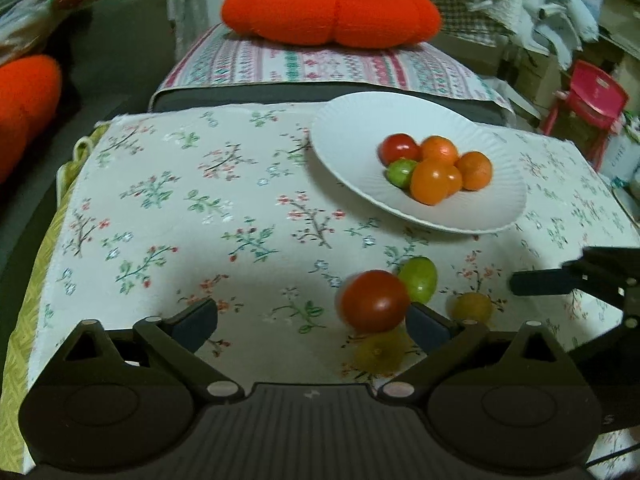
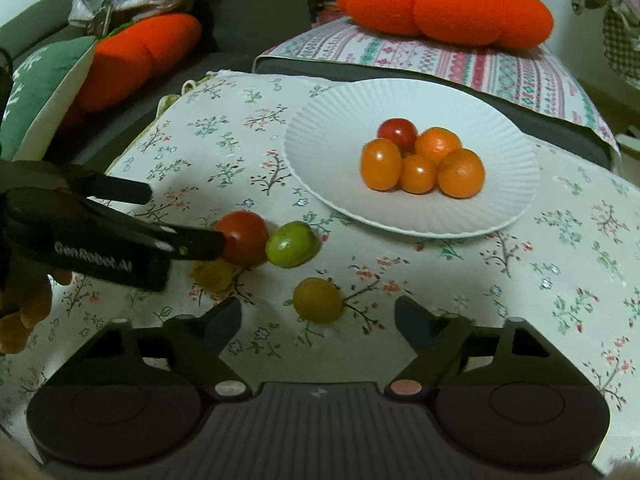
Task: Organize fruits
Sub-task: 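Move both tools back toward the remaining fruit on the tablecloth, then grasp the small brown fruit with the right tool while the left grasps the red tomato, then carry both fruits onto the white plate and open both tools, then move both tools back toward the green fruit and brown fruit, then grasp the green fruit with the right tool while the left grasps the brown fruit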
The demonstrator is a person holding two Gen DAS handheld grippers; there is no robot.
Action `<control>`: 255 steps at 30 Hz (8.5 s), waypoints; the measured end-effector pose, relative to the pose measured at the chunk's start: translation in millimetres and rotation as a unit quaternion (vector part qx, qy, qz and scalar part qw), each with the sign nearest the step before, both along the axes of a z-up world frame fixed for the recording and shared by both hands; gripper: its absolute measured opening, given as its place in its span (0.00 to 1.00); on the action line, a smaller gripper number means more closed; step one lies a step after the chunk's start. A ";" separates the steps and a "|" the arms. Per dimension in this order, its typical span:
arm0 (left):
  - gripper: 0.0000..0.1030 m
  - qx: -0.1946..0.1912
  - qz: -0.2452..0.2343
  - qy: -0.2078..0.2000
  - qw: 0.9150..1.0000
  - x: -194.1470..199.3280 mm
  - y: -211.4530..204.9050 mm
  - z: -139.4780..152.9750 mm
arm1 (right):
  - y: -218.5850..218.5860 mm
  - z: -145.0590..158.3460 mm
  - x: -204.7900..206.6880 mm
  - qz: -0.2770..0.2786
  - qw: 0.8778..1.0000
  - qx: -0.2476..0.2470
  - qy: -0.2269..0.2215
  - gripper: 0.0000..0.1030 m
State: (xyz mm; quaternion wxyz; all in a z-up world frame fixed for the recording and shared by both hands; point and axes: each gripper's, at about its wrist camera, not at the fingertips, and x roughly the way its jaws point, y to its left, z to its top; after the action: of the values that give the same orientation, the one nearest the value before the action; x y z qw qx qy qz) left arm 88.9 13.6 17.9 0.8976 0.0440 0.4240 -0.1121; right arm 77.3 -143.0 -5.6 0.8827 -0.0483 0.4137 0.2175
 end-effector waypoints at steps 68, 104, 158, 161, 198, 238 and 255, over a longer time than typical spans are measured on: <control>0.17 -0.075 -0.025 -0.071 0.994 20.0 -9.4 24.7 | -38.1 41.7 13.2 -0.063 0.992 0.059 -0.088 0.24; 0.20 -0.028 -0.062 -0.096 0.993 41.2 -33.7 6.8 | -52.7 18.5 36.5 -0.116 0.988 0.062 -0.077 0.28; 0.84 -0.005 0.005 -0.086 0.996 7.7 -16.8 23.6 | -61.2 41.1 4.1 -0.128 0.985 0.103 -0.044 1.00; 0.84 -0.012 0.010 -0.074 0.997 8.3 -14.1 22.5 | -58.4 38.5 4.5 -0.125 0.987 0.098 -0.037 1.00; 0.45 0.020 -0.053 -0.009 0.998 -24.9 -27.7 -14.2 | -32.5 22.3 -1.0 -0.098 0.994 0.043 -0.015 1.00; 0.03 -0.012 -0.037 0.025 0.999 -12.7 -14.5 -17.6 | 16.4 -14.7 15.2 -0.060 0.994 0.083 -0.041 0.31; 0.03 -0.033 -0.031 0.015 0.999 -11.9 -8.0 -9.3 | 14.9 3.7 11.4 -0.056 0.995 0.078 -0.035 0.29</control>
State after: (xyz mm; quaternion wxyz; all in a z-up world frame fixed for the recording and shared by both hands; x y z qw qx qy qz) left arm 76.9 5.6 8.6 0.8883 0.0262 0.4316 -0.1547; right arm 88.8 -128.1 -1.9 0.9084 0.0360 0.3666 0.1978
